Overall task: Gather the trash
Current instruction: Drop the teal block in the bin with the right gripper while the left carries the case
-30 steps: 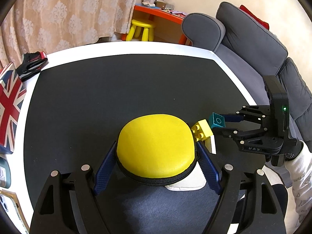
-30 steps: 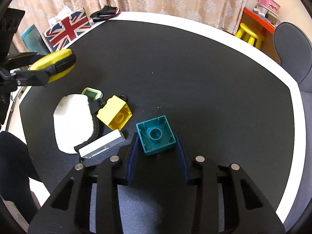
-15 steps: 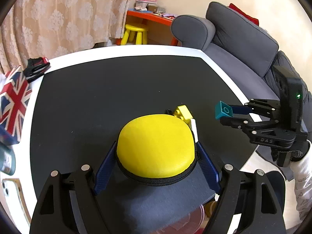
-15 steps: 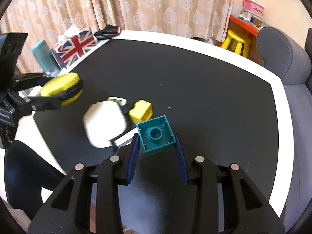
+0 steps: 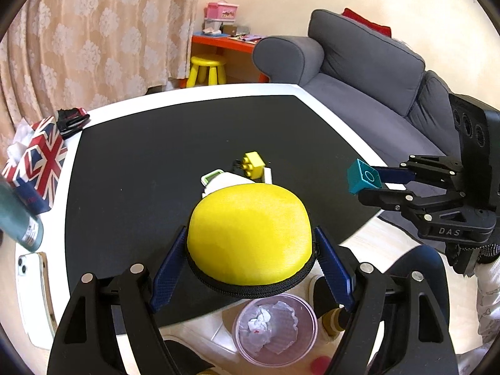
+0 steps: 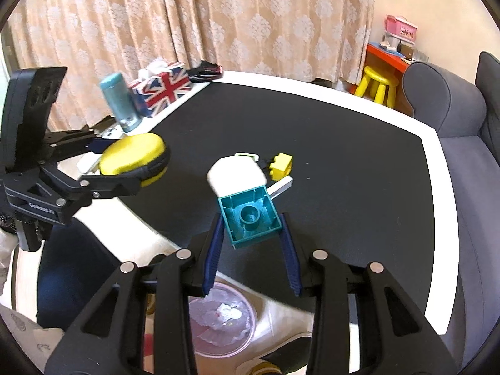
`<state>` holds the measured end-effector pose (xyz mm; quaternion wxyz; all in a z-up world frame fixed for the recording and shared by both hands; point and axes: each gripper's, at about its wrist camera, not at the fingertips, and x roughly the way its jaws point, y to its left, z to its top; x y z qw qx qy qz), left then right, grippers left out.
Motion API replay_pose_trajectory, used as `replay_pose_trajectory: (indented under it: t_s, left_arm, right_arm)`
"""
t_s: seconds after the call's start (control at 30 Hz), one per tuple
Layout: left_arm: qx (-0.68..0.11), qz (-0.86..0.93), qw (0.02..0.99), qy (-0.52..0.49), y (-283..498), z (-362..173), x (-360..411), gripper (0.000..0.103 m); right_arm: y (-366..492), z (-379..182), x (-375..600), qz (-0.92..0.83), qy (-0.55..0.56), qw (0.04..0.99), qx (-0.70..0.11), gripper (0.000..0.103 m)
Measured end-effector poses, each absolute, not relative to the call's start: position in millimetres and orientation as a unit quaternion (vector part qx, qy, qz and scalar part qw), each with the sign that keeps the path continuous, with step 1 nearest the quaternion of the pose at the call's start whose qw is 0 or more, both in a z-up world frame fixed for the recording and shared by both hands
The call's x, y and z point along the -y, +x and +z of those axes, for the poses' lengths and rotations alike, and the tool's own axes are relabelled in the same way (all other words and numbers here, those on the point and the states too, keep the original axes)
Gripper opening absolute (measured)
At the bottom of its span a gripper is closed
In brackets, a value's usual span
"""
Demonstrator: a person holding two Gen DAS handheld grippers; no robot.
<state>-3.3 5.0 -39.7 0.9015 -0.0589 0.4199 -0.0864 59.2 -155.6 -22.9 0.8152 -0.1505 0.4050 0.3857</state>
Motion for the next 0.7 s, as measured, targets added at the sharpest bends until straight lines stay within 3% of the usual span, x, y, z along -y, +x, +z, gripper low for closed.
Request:
replay_pose_trajectory:
  t_s: [0.37,0.7]
  left_arm:
    - [-0.423,-0.098,0.899,-0.061,-47,-45,16,0.077]
    - [-0.431,-0.102,0.894,-0.073,-75,-65,22,0.077]
  right_arm:
    - [0,-27,167,0.409,-0.148,0.802,-0.409,0.036]
    - [-32,-66,174,0.420,-0.143,0.781,-0.439,0.036]
